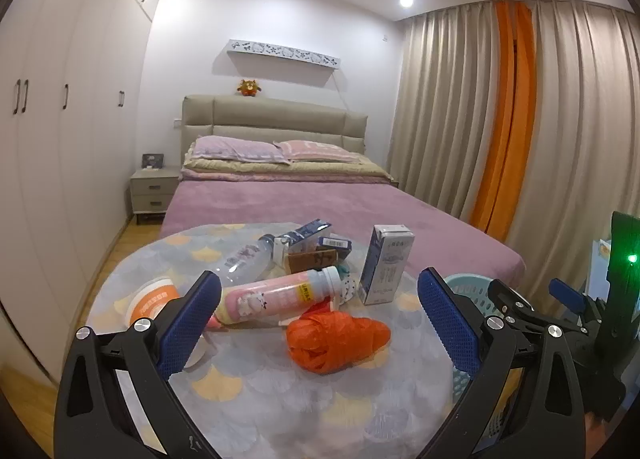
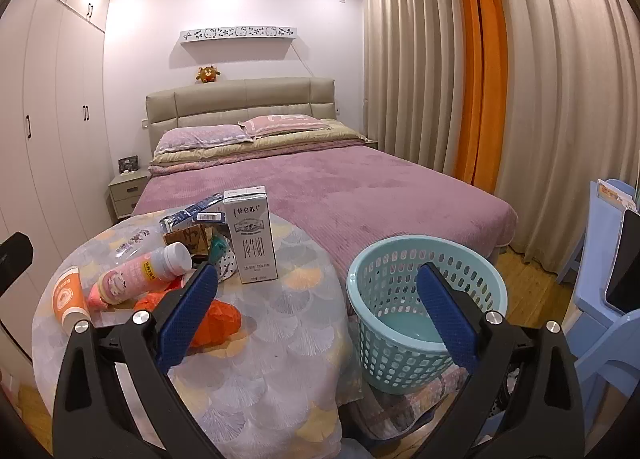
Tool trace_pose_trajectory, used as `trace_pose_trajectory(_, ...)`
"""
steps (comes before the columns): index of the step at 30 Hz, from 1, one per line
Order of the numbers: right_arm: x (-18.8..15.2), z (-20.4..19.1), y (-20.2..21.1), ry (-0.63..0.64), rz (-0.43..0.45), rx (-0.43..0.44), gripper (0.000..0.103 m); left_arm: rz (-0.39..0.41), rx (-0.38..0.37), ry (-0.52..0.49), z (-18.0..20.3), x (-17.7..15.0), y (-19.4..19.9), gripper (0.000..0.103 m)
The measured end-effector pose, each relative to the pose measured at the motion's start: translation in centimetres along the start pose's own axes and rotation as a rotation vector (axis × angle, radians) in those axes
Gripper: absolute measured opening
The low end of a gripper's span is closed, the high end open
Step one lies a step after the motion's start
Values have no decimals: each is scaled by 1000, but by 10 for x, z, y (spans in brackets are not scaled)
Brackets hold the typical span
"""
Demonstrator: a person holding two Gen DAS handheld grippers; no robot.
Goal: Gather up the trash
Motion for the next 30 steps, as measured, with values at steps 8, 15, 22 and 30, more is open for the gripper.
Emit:
trace_pose_trajectory(8, 0, 3, 1, -8, -2, -3, 93, 8, -1, 3, -1, 4, 4, 96)
trace_pose_trajectory(15, -2, 3, 0, -8, -7, -6, 90, 13, 4, 12, -8, 6, 7, 96)
trace_pose_trajectory(22, -3, 2, -1, -5, -10, -5, 88, 13, 23, 29, -20, 7, 8, 96)
trace_pose_trajectory(30, -9, -4, -7, 3, -26, 3, 85, 1, 40, 51, -35, 5, 3, 96)
Point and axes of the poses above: each gripper's, at about its wrist camera, not at the fingertips, and y roughly against the way its jaws point, z to its right, x to its top, the point moved 8 cm from there along -y, roughly the way its jaws point, and after that the axes turned 13 degrees about y, right-handed, at the moved point
